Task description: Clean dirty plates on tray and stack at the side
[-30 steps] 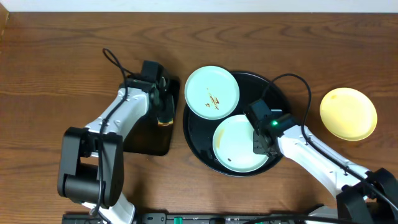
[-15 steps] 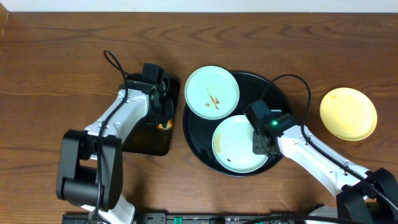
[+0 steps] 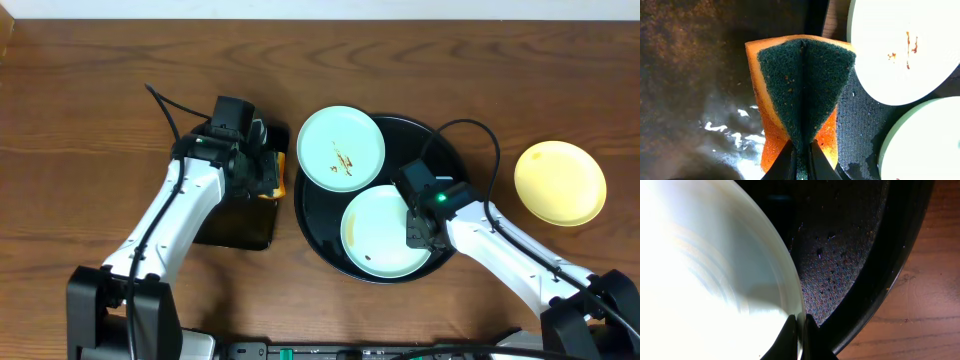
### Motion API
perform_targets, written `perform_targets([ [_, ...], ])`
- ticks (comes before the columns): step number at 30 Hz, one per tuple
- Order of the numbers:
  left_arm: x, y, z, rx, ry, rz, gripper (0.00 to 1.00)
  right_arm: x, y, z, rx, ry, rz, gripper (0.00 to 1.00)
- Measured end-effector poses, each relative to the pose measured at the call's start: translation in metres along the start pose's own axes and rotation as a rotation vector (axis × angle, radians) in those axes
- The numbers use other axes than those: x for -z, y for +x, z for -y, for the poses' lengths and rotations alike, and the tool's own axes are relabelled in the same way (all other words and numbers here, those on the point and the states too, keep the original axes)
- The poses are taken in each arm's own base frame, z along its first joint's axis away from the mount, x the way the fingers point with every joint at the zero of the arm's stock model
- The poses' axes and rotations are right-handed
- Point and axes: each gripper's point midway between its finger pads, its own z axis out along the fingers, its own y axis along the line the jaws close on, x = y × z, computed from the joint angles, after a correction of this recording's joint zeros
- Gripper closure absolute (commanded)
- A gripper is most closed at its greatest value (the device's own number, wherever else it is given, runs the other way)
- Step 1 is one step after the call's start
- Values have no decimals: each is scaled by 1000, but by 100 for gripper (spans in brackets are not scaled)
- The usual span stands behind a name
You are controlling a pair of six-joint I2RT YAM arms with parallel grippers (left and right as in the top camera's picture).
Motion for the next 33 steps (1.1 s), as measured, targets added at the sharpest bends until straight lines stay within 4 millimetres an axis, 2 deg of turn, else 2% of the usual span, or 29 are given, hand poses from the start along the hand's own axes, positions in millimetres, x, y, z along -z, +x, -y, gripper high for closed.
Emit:
perform_targets([
  [8,0,-5,-2,-4,-15,21,92,0,0,-1,0,-3,-3,99],
  [16,5,-42,0,-111,-35,182,93,0,0,-1,0,-6,-4,99],
  [21,21,-63,-8,-142,-112,292,93,0,0,-1,0,-6,-3,99],
  [25,31,-75,-13,-144,-157,360,93,0,0,-1,0,-7,-3,99],
  [33,37,-89,-14,-155,-181,424,92,0,1,-1,0,-7,-5,99],
])
